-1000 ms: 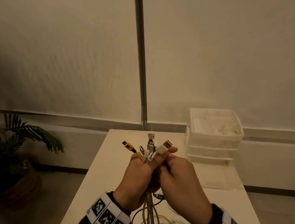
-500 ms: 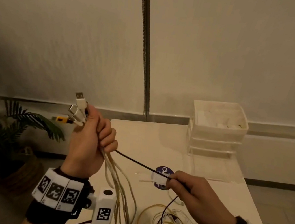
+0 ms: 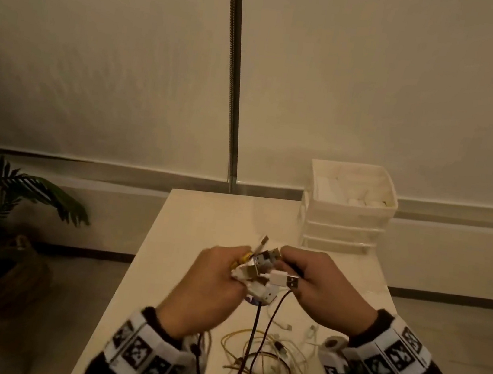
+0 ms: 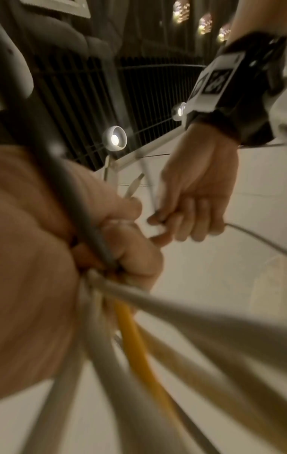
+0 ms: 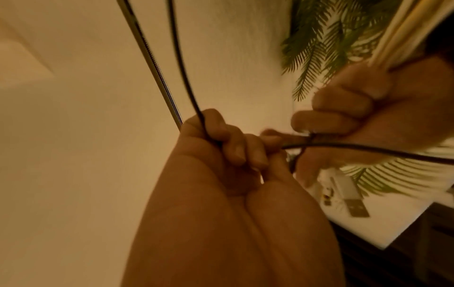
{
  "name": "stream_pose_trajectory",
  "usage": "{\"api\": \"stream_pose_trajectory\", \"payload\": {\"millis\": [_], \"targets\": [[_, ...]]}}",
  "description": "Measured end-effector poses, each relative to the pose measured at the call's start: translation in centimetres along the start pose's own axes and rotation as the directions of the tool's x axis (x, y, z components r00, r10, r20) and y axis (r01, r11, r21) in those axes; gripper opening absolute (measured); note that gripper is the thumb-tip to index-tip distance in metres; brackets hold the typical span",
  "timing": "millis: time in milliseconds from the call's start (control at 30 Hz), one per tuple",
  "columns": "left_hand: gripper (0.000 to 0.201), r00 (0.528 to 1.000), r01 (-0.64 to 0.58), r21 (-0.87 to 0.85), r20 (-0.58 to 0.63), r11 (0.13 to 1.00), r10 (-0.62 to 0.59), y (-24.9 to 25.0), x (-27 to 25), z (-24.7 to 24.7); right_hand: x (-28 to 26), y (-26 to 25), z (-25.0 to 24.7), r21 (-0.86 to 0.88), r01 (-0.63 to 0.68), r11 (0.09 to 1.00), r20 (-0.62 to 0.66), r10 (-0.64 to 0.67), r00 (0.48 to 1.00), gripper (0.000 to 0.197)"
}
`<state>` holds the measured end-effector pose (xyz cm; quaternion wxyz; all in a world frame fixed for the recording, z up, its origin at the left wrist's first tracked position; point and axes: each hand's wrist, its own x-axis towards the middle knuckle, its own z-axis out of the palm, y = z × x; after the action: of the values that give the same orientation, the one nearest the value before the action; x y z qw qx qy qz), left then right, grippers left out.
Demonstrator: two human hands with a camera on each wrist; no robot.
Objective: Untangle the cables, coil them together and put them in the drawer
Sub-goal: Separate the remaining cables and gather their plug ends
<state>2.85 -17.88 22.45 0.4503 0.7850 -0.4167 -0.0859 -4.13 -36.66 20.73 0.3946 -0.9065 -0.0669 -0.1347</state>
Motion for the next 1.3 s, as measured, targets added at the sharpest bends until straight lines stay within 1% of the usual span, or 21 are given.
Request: {"api": "stream_pose_trajectory", "payload": {"millis": [67,133,200,300,367,400,467,567,600,633,667,733,800,900,967,1000,1067,1100,1167,1233,1300], "targets": [[0.024,0.999,0.030,-0.103,-0.009,0.994,-0.031,-0.1,0.4,1.3,0.3,-0.5,-0.3,0.001,-0.007,1.000,-0.021,0.007,1.000,0.030],[0.021,0.999,0.042,-0.144,0.008,0.989,-0.041,-0.3,0.6,1.7,0.2,-0.9,-0.6,-0.048,0.007,0.999,-0.044,-0.009,0.999,0.037],[0.020,1.000,0.010,-0.174,0.019,0.985,-0.007,-0.3,0.7,1.6,0.0,-1.0,-0.8,-0.056,-0.007,0.998,-0.013,0.007,1.000,0.040],[0.016,0.995,-0.087,-0.181,-0.058,0.980,0.078,0.6,0.8,0.7,-0.6,-1.0,-1.1,0.056,-0.050,0.997,0.050,0.047,0.998,0.033],[0.010,0.981,-0.076,-0.169,-0.191,0.983,0.043,0.6,1.0,-0.5,-0.9,-0.8,-1.6,0.113,-0.084,0.990,0.070,0.076,0.995,0.028],[0.011,0.958,-0.045,-0.157,-0.285,0.987,-0.002,0.0,1.0,-1.4,-1.1,-0.5,-1.9,0.117,-0.100,0.988,0.068,0.092,0.993,0.028],[0.021,0.868,0.053,-0.164,-0.481,0.985,-0.127,-2.1,0.9,-3.9,-1.6,1.0,-2.3,0.115,-0.130,0.985,0.046,0.125,0.991,0.028],[0.027,0.655,0.149,-0.269,-0.694,0.951,-0.299,-3.4,-0.2,-7.9,-2.9,3.9,-3.0,0.074,-0.182,0.981,0.011,0.181,0.983,0.031],[0.025,0.604,0.179,-0.269,-0.729,0.946,-0.321,-3.5,-0.6,-8.9,-3.2,4.5,-3.2,0.062,-0.201,0.978,-0.003,0.201,0.980,0.032],[0.022,0.598,0.221,-0.203,-0.744,0.954,-0.297,-3.3,-0.9,-9.3,-3.3,4.8,-3.3,0.057,-0.210,0.976,-0.016,0.212,0.977,0.034],[0.018,0.641,0.260,-0.091,-0.728,0.961,-0.242,-2.8,-1.1,-9.4,-3.3,4.7,-3.4,0.047,-0.204,0.978,-0.026,0.205,0.978,0.034],[0.005,0.761,0.320,0.124,-0.624,0.939,-0.177,-2.0,-1.1,-8.5,-2.7,4.0,-3.1,0.030,-0.174,0.984,-0.033,0.175,0.984,0.033],[0.029,0.814,0.314,0.218,-0.562,0.924,-0.145,-0.8,-1.2,-6.8,-1.9,3.5,-2.7,0.031,-0.156,0.987,-0.031,0.157,0.987,0.033],[0.045,0.892,0.215,0.335,-0.449,0.918,-0.045,0.5,-1.5,-5.3,-1.3,3.4,-2.2,0.019,-0.177,0.984,-0.040,0.177,0.983,0.034],[0.063,0.906,0.193,0.378,-0.423,0.906,-0.016,0.7,-1.6,-5.1,-1.2,3.6,-2.3,-0.028,-0.211,0.977,-0.078,0.208,0.975,0.034],[0.069,0.885,0.212,0.383,-0.465,0.899,-0.011,0.9,-1.6,-5.2,-1.1,3.8,-2.4,-0.054,-0.239,0.969,-0.114,0.232,0.966,0.034],[0.071,0.811,0.253,0.340,-0.585,0.906,-0.007,1.2,-1.5,-5.7,-1.2,4.2,-2.6,-0.095,-0.309,0.946,-0.195,0.287,0.938,0.033],[0.070,0.794,0.236,0.337,-0.607,0.911,0.019,1.5,-1.5,-5.8,-1.2,4.3,-2.8,-0.107,-0.331,0.938,-0.223,0.301,0.927,0.032],[0.063,0.839,0.075,0.364,-0.526,0.928,0.138,1.9,-1.6,-5.6,-1.3,4.1,-2.9,-0.102,-0.308,0.946,-0.225,0.280,0.933,0.031],[0.053,0.911,-0.122,0.307,-0.342,0.944,0.229,2.4,-1.3,-4.4,-1.3,3.0,-2.7,-0.060,-0.224,0.973,-0.149,0.214,0.966,0.030],[0.049,0.960,-0.184,0.236,-0.163,0.954,0.225,2.7,-0.6,-2.4,-1.1,1.4,-2.2,0.009,-0.128,0.992,-0.042,0.128,0.991,0.029]]}}
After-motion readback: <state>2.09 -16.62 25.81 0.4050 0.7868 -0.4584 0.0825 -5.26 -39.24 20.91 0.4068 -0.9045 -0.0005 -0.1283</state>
